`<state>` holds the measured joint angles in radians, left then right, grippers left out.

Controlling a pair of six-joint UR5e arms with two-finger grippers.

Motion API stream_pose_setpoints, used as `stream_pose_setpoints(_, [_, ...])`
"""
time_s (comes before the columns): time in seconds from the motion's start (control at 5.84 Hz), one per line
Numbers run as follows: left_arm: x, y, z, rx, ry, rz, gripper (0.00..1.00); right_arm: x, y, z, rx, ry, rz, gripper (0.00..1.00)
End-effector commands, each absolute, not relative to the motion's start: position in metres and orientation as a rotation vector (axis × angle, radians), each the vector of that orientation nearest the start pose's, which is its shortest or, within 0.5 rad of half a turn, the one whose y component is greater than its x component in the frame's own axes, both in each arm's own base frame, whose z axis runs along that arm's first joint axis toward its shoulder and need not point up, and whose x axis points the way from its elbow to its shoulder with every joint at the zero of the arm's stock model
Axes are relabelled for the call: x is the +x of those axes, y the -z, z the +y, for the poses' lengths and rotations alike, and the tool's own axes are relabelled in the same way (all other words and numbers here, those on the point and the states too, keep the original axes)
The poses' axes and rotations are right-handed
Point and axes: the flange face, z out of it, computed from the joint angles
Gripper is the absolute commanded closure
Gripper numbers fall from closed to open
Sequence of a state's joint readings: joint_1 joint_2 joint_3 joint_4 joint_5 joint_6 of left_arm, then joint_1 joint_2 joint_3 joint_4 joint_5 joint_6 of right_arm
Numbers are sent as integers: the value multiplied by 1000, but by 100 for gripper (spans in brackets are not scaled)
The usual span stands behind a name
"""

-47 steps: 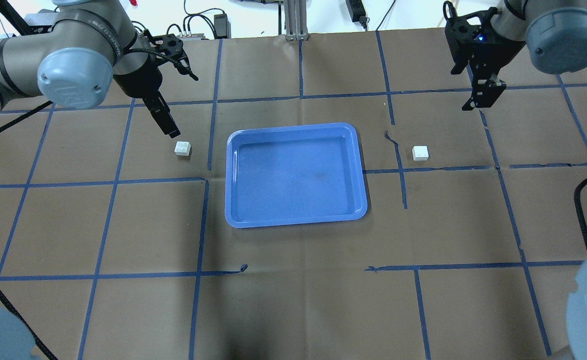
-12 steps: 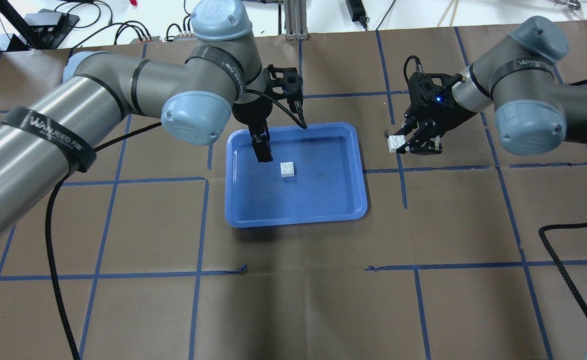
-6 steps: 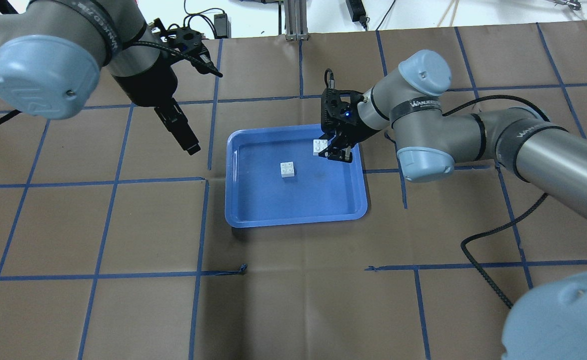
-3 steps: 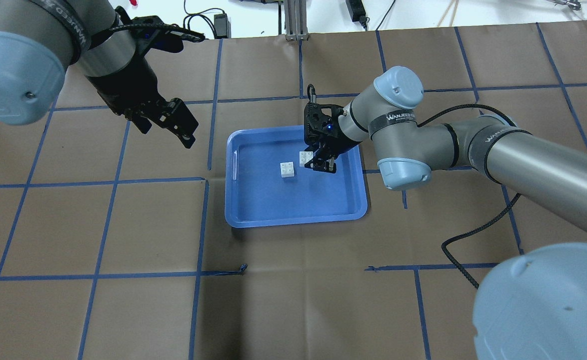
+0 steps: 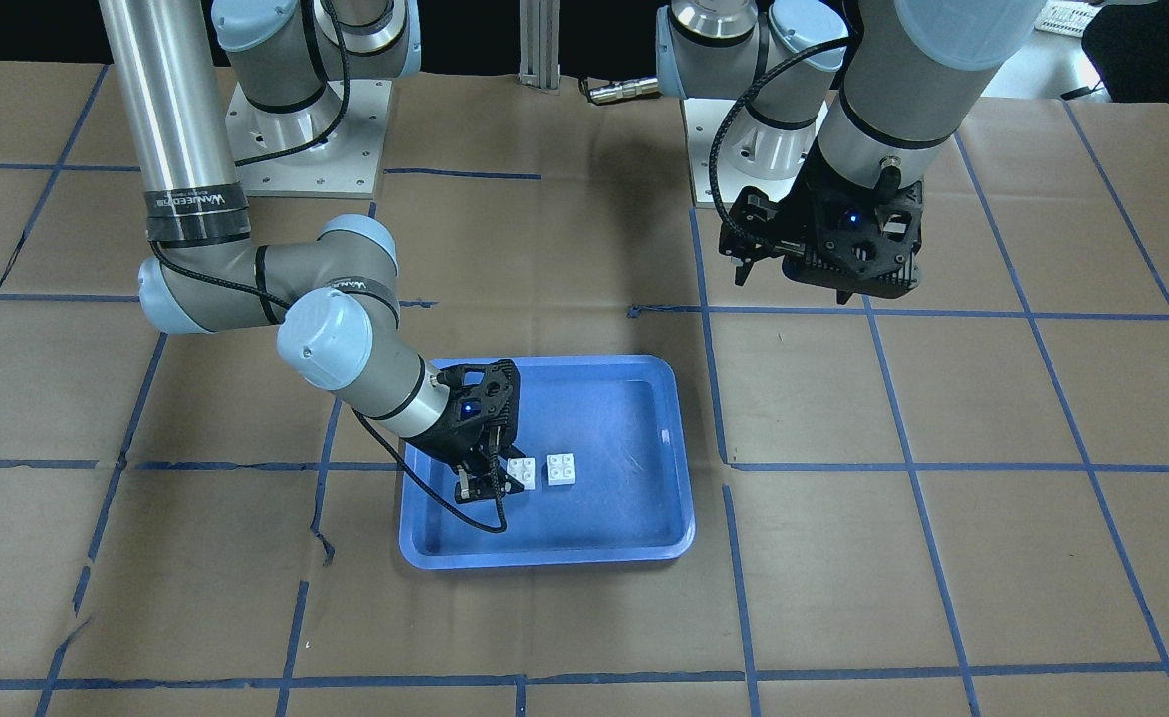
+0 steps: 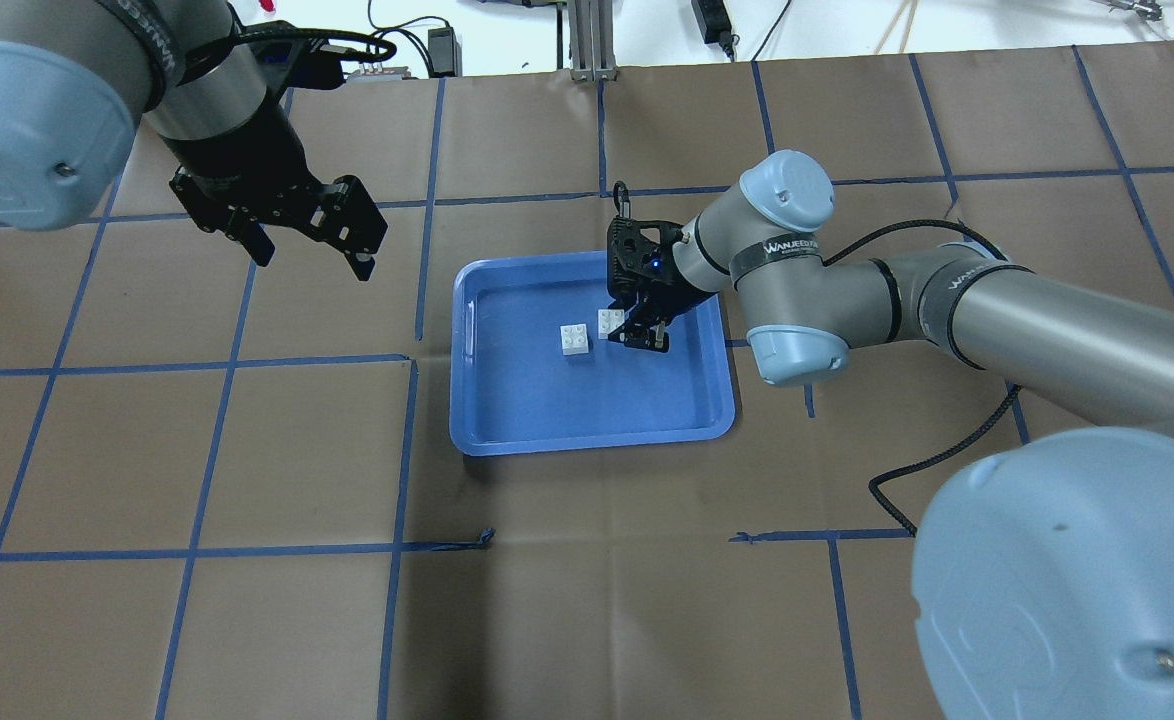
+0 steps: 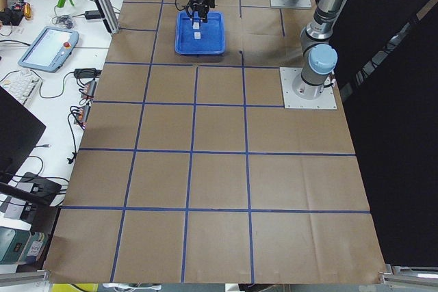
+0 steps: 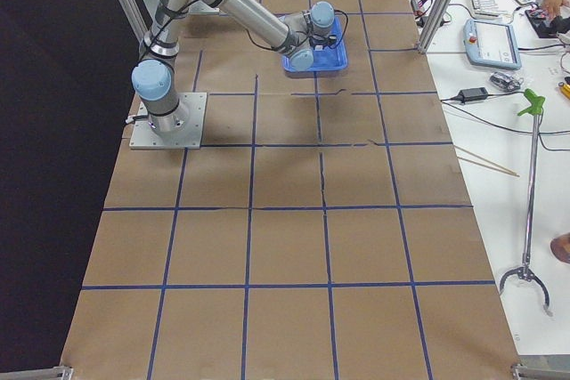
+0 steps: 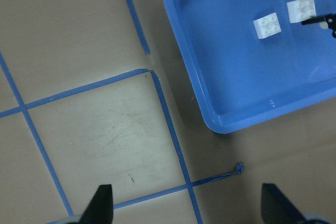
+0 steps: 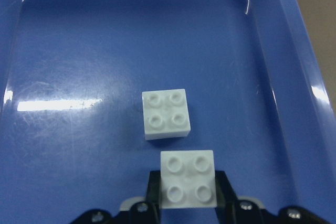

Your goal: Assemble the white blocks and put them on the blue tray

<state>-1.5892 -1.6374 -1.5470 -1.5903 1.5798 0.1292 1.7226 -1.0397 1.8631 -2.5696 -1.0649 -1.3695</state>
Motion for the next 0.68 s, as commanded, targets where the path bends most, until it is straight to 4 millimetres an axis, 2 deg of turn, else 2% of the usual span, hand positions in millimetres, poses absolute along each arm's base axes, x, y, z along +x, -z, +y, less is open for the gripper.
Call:
stream_pose_setpoints(0.0, [-141,-475,-510,23,-65,3124,1,271,-167,-560,-1944,604,1955,69])
stream_pose_setpoints(0.17, [-141,-477,-502,27,-53,3124,1,272,-162,-560,-1936,594,1957,69])
stream_pose_setpoints(0.51, [-141,-463,-508,58,-67,3127,1,272,-162,-560,-1929,595,1958,69])
